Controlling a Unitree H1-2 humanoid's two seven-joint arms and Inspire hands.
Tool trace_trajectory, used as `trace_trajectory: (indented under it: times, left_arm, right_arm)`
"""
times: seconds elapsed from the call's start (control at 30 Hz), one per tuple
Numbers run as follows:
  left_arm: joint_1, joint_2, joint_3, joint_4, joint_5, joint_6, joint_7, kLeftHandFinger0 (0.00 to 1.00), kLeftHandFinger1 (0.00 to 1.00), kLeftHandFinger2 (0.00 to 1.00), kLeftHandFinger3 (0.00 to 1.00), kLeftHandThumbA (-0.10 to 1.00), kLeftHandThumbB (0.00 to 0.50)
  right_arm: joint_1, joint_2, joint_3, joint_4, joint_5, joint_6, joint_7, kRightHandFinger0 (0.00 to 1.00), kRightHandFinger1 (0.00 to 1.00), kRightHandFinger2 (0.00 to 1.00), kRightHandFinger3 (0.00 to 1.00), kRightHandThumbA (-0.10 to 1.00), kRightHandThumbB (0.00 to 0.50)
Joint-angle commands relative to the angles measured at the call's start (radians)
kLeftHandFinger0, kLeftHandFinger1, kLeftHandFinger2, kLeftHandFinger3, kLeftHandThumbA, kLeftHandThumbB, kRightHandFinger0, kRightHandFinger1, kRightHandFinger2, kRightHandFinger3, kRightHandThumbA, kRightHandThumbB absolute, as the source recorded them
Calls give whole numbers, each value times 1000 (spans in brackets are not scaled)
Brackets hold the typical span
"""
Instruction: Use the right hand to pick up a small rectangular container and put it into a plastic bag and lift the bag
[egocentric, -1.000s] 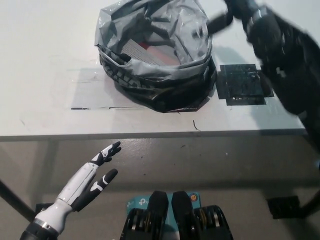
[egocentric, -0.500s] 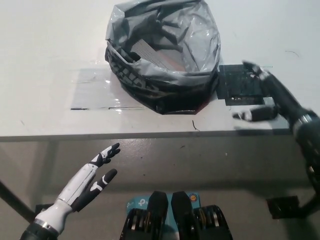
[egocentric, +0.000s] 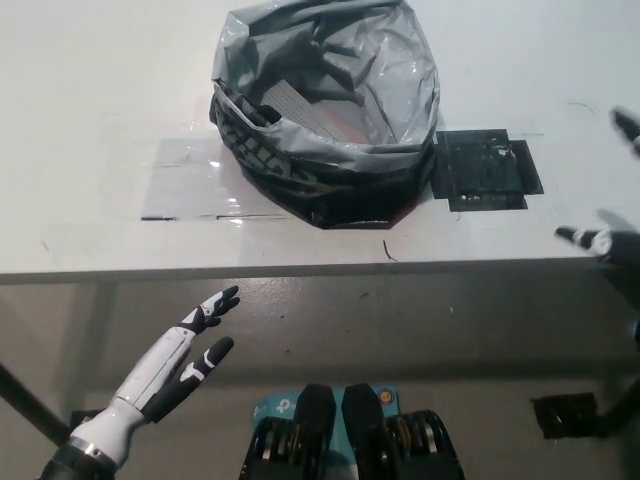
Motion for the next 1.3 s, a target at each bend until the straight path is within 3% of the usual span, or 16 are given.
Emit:
trace_trajectory:
  times: [0.0,0.07,0.13,0.2,0.3,0.4,0.5,0.77,0.93,1.17,1.27]
  left_arm:
    - [-42,10,43,-34,-4,-5,38,1000,1000,1000,1000,1000,165]
    - [-34,5,43,-38,-7,2,38,1000,1000,1000,1000,1000,161]
    - [-19,4,41,-41,-8,2,35,1000,1000,1000,1000,1000,164]
    - [15,5,34,-48,-3,-3,32,1000,1000,1000,1000,1000,167]
    - [39,6,32,-52,-5,-8,29,1000,1000,1000,1000,1000,146]
    - [64,8,24,-52,7,-17,27,1000,1000,1000,1000,1000,160]
    - [76,7,23,-49,5,-12,25,1000,1000,1000,1000,1000,166]
    - [115,7,14,-66,11,3,16,1000,1000,1000,1000,1000,155]
    - [135,15,12,-64,6,-7,8,1000,1000,1000,1000,1000,150]
    - [157,23,18,-70,-2,-14,6,1000,1000,1000,1000,981,109]
    - [196,17,13,-83,1,-20,8,1000,1000,1000,1000,958,86]
  right_arm:
    - [-3,43,-202,-626,245,-428,-241,1000,1000,1000,1000,1000,414]
    - [83,150,-112,-626,145,-419,-205,1000,1000,1000,1000,1000,343]
    - [192,219,-30,-617,77,-367,-170,1000,1000,1000,1000,1000,366]
    - [339,271,65,-453,-57,-470,-170,1000,1000,1000,1000,1000,266]
    - [386,300,102,-289,-75,-561,-174,1000,1000,1000,1000,1000,225]
    - [402,289,123,-89,-125,-647,-184,1000,1000,1000,1000,1000,266]
    - [389,299,140,80,-104,-699,-179,1000,1000,1000,1000,1000,264]
    - [429,296,142,151,-73,-685,-152,1000,1000,1000,1000,1000,271]
    - [441,288,156,195,-100,-729,-157,1000,1000,1000,1000,1000,257]
    - [402,279,169,198,-108,-692,-130,1000,1000,1000,1000,1000,280]
    - [370,285,172,200,-122,-683,-132,1000,1000,1000,1000,942,289]
